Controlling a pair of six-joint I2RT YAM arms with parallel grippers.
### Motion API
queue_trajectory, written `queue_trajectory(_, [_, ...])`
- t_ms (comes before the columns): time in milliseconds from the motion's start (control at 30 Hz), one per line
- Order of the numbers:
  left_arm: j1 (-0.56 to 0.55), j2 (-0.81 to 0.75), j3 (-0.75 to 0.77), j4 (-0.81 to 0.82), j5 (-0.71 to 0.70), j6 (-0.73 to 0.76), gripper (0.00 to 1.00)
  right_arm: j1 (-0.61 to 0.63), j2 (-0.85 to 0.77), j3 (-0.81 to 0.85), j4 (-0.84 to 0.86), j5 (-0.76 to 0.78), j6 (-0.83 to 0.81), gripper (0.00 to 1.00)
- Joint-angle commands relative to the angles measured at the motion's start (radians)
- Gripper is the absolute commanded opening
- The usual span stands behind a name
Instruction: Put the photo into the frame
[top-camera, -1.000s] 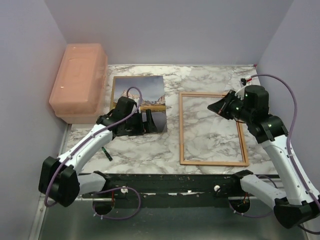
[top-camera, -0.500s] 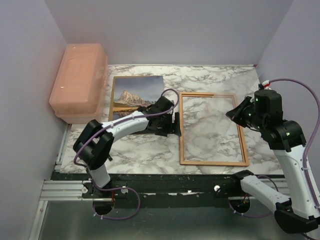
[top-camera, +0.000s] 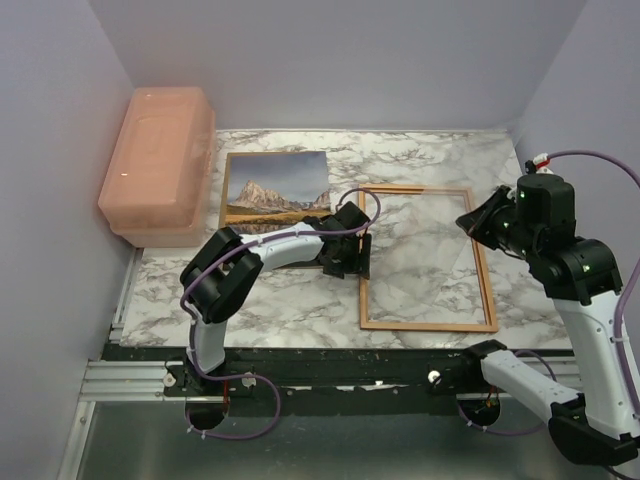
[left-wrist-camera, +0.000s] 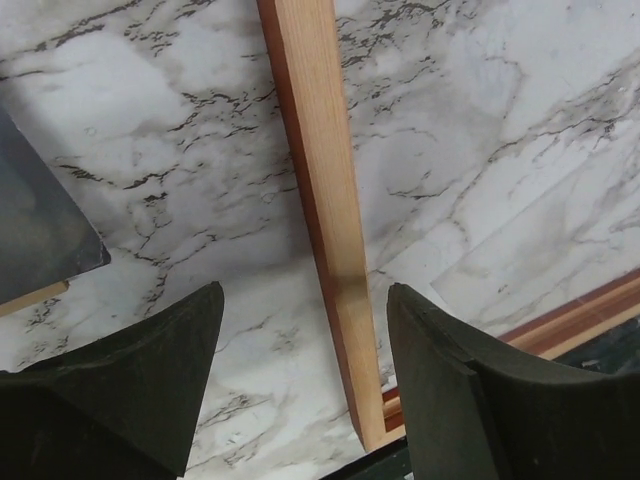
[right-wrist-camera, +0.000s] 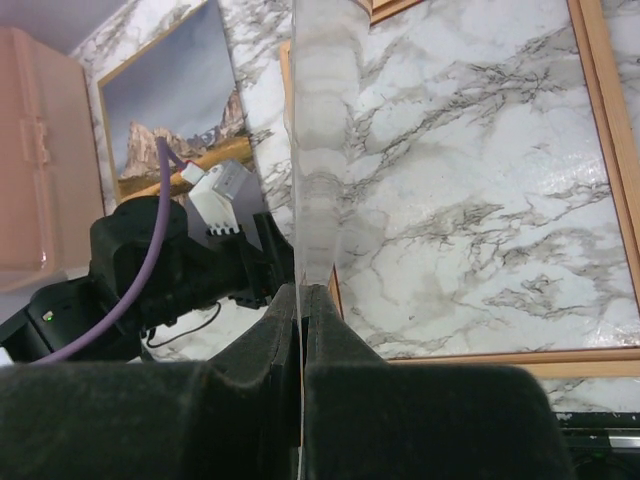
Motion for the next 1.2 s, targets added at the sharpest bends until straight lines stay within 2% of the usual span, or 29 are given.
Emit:
queue_trajectory(0, [-0.04,0.061,0.065,-0.041,-0.084,-0.01,0.67,-0.003,-0.009,0.044,-0.02,0.001,-0.02,0.01])
queue_trajectory(33, [-0.045,0.075,0.081,-0.055,-0.094,-0.01,0.65,-0.003,-0.016,0.038,-0.02,0.001,-0.02,0.01])
queue_trajectory(133, [-0.058,0.102,0.118,-0.089,-0.118,-0.01,0.5,-0.003,-0.032,0.018,-0.028,-0.006,-0.02,0.01])
queue_trajectory(333, [-0.061,0.057,0.123,-0.096,-0.121,-0.013,0.07,-0.003,-0.069,-0.018,-0.062,-0.02,-0.023,0.01])
queue_trajectory(400, [-0.061,0.024,0.125,-0.103,-0.126,-0.018,0.0,-0.004,-0.082,-0.032,-0.069,-0.024,-0.023,0.01])
queue_trajectory(733, [-0.054,-0.147,0.11,-0.177,-0.199,-0.012,0.0,-0.003,-0.125,-0.079,-0.08,-0.071,-0.027,0.01])
queue_trajectory(1167, [0.052,-0.332,-0.124,-0.156,-0.197,0.117,0.0,-0.003,-0.158,-0.215,0.042,-0.3,-0.023,0.01])
